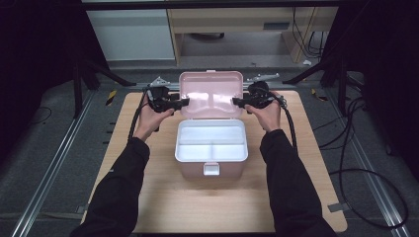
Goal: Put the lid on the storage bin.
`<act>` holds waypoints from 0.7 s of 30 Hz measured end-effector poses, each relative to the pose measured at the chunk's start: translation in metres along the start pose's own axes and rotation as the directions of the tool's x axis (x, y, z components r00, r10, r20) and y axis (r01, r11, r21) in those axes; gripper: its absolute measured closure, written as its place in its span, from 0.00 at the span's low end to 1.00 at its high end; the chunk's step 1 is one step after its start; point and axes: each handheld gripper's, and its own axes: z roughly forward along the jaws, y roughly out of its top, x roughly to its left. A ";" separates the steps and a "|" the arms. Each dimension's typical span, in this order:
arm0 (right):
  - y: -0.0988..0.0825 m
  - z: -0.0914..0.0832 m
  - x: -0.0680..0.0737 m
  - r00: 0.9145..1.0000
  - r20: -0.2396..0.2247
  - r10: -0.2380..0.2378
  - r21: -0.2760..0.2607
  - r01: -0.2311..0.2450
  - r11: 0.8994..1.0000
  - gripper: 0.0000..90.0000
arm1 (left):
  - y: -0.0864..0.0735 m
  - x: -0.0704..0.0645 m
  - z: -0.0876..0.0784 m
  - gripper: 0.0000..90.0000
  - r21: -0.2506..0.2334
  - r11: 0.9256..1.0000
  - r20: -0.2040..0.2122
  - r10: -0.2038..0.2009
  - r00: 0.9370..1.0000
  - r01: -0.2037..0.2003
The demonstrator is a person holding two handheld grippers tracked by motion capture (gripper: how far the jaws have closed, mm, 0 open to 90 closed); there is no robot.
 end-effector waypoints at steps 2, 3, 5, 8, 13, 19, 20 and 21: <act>0.001 -0.005 0.003 1.000 0.003 -0.008 -0.005 0.008 1.000 0.54 | 0.002 -0.004 -0.005 0.52 -0.003 1.000 -0.011 0.017 1.000 -0.017; 0.002 -0.007 0.004 1.000 0.004 -0.017 -0.005 0.017 1.000 0.54 | 0.003 -0.006 -0.008 0.52 -0.004 1.000 -0.007 0.025 1.000 -0.025; 0.003 -0.012 0.006 1.000 0.005 -0.025 -0.013 0.026 1.000 0.54 | 0.004 -0.009 -0.012 0.52 -0.003 0.999 -0.007 0.040 0.999 -0.040; 0.005 -0.021 0.011 0.999 0.005 -0.038 -0.022 0.038 0.999 0.54 | 0.006 -0.013 -0.018 0.52 -0.002 0.998 -0.007 0.059 0.998 -0.059; 0.007 -0.031 0.017 0.998 0.020 -0.063 -0.033 0.063 0.997 0.54 | 0.007 -0.021 -0.027 0.52 0.001 0.996 -0.012 0.093 0.996 -0.093; 0.003 -0.040 0.020 0.999 0.003 -0.044 -0.074 0.044 0.996 0.57 | 0.004 -0.026 -0.035 0.53 -0.011 0.994 -0.004 0.107 0.994 -0.107; 0.002 -0.042 0.021 0.999 0.004 -0.046 -0.072 0.046 0.996 0.57 | 0.004 -0.027 -0.036 0.53 -0.011 0.994 -0.004 0.107 0.994 -0.108; 0.003 -0.043 0.022 0.998 0.009 -0.058 -0.068 0.058 0.996 0.57 | 0.005 -0.028 -0.037 0.53 -0.006 0.993 -0.008 0.115 0.993 -0.115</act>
